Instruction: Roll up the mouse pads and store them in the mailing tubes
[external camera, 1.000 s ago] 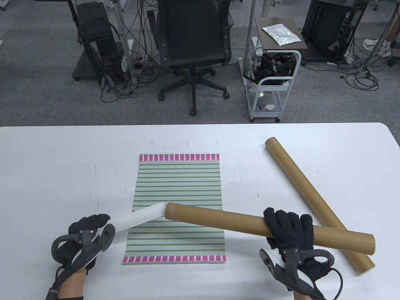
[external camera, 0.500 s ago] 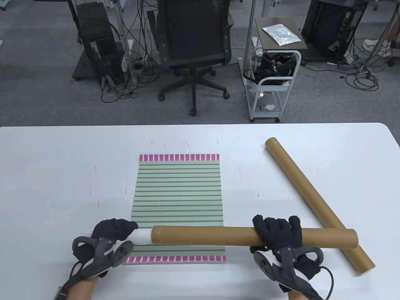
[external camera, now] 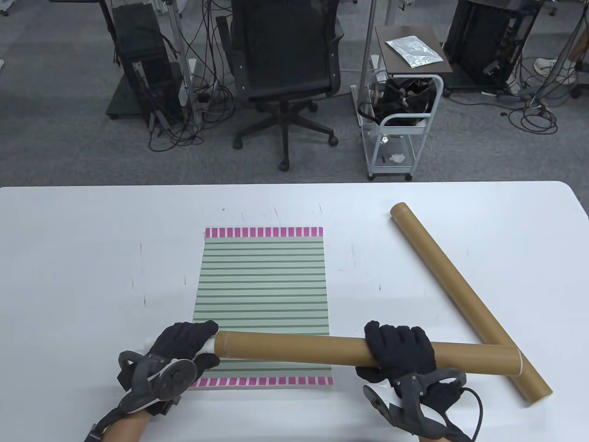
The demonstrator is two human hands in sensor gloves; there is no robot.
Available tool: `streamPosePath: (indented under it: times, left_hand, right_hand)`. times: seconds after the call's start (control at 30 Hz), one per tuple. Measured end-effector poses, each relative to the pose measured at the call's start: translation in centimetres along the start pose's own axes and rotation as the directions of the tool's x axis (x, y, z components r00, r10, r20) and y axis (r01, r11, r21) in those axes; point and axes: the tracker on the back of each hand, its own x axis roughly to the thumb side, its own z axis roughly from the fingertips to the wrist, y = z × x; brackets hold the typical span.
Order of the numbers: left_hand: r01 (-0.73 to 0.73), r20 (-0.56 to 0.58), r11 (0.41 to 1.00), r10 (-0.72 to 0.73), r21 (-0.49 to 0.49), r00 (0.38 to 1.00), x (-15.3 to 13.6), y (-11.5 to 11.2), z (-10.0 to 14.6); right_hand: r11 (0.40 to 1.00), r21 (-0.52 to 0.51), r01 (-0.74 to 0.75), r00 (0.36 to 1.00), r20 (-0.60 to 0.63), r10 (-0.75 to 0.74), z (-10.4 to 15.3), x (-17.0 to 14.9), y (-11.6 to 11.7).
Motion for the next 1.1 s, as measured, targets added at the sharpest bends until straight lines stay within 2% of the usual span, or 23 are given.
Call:
streamPosePath:
  times: [0.07,0.13,0.27,0.33,0.4,0.5,0.53,0.57,0.6,0.63,0.67,0.7,0.73,0.77,0.8,0.83,0.97,1.0,1.03,1.1]
  left_hand:
    - [-0.013,-0.014,0.999,0.013,0.050,1.000,-0.8,0.5,0.1]
    - [0.077,-0.106,0.991,-0.065,0.107,0.992,-1.9,1.3,0.1]
    - [0.114,-0.231,0.988,-0.086,0.109,0.969,-2.8,2.0,0.2]
    - [0.118,-0.283,0.983,-0.074,0.141,0.956,-3.0,2.7,0.0]
    - [0.040,-0.337,0.988,0.013,0.151,0.941,-3.1,2.9,0.0]
    - [-0.206,-0.372,0.961,0.261,0.182,0.891,-4.5,2.7,0.4]
    - [-0.369,-0.364,0.904,0.425,0.215,0.829,-4.9,2.5,0.7]
    - [-0.519,-0.322,0.832,0.555,0.196,0.767,-4.8,2.2,0.7]
    - [-0.695,-0.264,0.706,0.702,0.137,0.661,-3.9,1.8,0.5]
    - [-0.801,-0.232,0.595,0.791,0.075,0.566,-2.8,1.4,0.2]
    - [-0.835,-0.220,0.550,0.816,0.008,0.535,-1.5,1.0,0.0]
    - [-0.838,-0.182,0.535,0.818,-0.107,0.546,0.0,0.2,-0.3]
    - [-0.832,-0.189,0.533,0.811,-0.152,0.554,1.0,-0.1,0.0]
    - [-0.760,-0.240,0.643,0.726,-0.094,0.644,1.3,-0.3,0.3]
    - [-0.691,-0.148,0.714,0.675,-0.112,0.722,1.2,-0.6,0.2]
    - [-0.657,-0.093,0.742,0.651,-0.131,0.753,1.1,-0.6,0.0]
    - [-0.761,-0.164,0.634,0.743,-0.138,0.648,0.6,-0.8,0.0]
    - [-0.771,-0.173,0.621,0.751,-0.143,0.637,0.2,-0.8,0.0]
    - [-0.769,-0.170,0.624,0.750,-0.137,0.639,-0.3,-0.7,-0.1]
    - [-0.693,-0.160,0.717,0.677,-0.072,0.718,-1.8,-0.2,-0.2]
  right_hand:
    - [0.999,-0.003,0.035,0.999,0.018,-0.035,0.1,-0.2,-0.1]
    - [0.997,0.014,0.075,0.997,0.013,-0.075,0.3,-0.4,-0.2]
    - [0.996,-0.003,0.094,0.995,-0.013,-0.094,-0.1,0.2,-0.4]
    - [0.981,0.061,0.186,0.982,-0.058,-0.182,-0.1,0.2,0.6]
    - [0.969,0.073,0.235,0.970,-0.089,-0.228,-0.1,0.3,1.0]
    - [0.985,0.046,0.168,0.983,-0.077,-0.164,0.0,0.5,0.7]
    - [0.986,0.047,0.163,0.985,-0.067,-0.159,0.0,0.8,0.7]
    - [0.987,0.044,0.157,0.986,-0.067,-0.154,-0.1,1.3,0.6]
    - [0.988,0.042,0.150,0.987,-0.066,-0.147,-0.2,1.9,0.5]
    - [0.989,0.037,0.144,0.988,-0.060,-0.142,-0.5,2.5,0.4]
    - [0.990,0.032,0.137,0.989,-0.056,-0.135,-0.6,3.0,0.4]
    - [0.991,0.030,0.133,0.991,-0.037,-0.132,-0.7,3.6,0.4]
    - [0.991,0.038,0.125,0.992,-0.041,-0.123,-0.7,3.8,0.5]
    - [0.992,0.033,0.119,0.992,-0.033,-0.118,-0.4,3.4,0.7]
    - [0.990,0.052,0.128,0.991,-0.036,-0.126,-0.2,3.1,0.8]
    - [0.989,0.058,0.137,0.990,-0.044,-0.135,-0.1,3.0,0.9]
    - [0.989,0.067,0.133,0.991,-0.033,-0.131,-0.5,3.1,1.1]
    - [0.987,0.078,0.143,0.989,-0.034,-0.141,-0.5,3.0,1.3]
    - [0.985,0.083,0.154,0.988,-0.038,-0.151,-0.5,2.9,1.4]
    - [0.982,0.081,0.172,0.984,-0.058,-0.167,-0.5,2.5,1.4]
